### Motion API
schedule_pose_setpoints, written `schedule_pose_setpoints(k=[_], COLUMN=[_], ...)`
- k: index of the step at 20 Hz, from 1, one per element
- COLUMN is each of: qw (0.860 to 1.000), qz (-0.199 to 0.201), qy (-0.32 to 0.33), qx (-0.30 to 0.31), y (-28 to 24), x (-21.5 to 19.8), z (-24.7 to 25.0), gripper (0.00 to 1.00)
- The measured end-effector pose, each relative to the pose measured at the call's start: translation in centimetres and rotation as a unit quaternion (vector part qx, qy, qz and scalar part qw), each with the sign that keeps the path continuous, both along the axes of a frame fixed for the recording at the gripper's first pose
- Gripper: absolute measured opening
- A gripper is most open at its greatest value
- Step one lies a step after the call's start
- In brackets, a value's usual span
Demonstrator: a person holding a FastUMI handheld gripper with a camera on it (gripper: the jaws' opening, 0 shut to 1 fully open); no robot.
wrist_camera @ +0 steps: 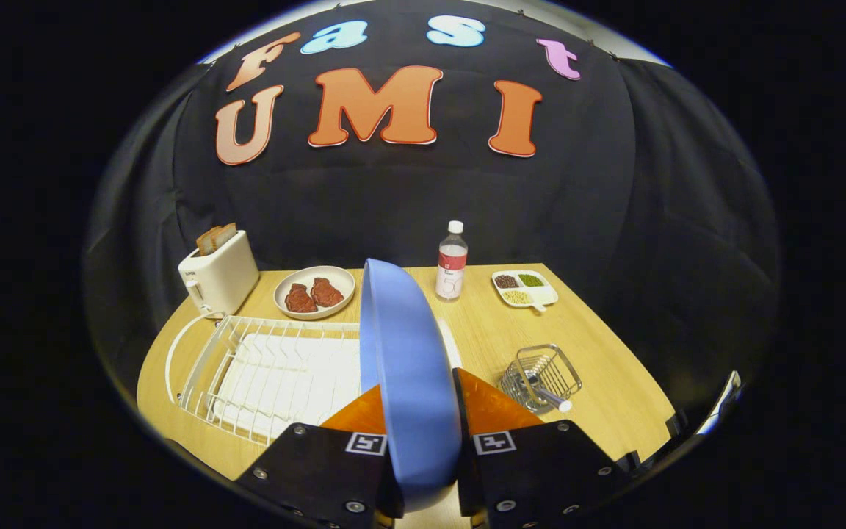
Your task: Take the plate from the dish rack, then take the spoon from the basket and place it into the plate.
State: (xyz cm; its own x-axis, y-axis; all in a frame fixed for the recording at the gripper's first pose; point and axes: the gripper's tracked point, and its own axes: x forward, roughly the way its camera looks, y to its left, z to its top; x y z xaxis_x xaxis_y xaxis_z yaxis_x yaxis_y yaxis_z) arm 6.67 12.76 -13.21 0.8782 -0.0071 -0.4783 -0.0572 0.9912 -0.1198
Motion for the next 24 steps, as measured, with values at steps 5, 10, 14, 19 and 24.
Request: schedule_pose_setpoints(k=[5,10,14,19,24], qw=[0.998,0.991,0.986,0.966,0.927], qz=[-0.003,-0.023,-0.042,-0.073,-0.1], qy=[0.02,0.038,0.059,0.105,0.166], qx=[0.058,0.125,0.152,0.226,0.322], y=[-0.9,-1.7,-2.3,-1.6,1.5], x=[-5.8,-10.1,-13.3,-15.8,-17.0], z=[-0.7,-2.3,-5.0,-9.4,-13.9], gripper=[0.28,0.28,0.28,0.28,0.28])
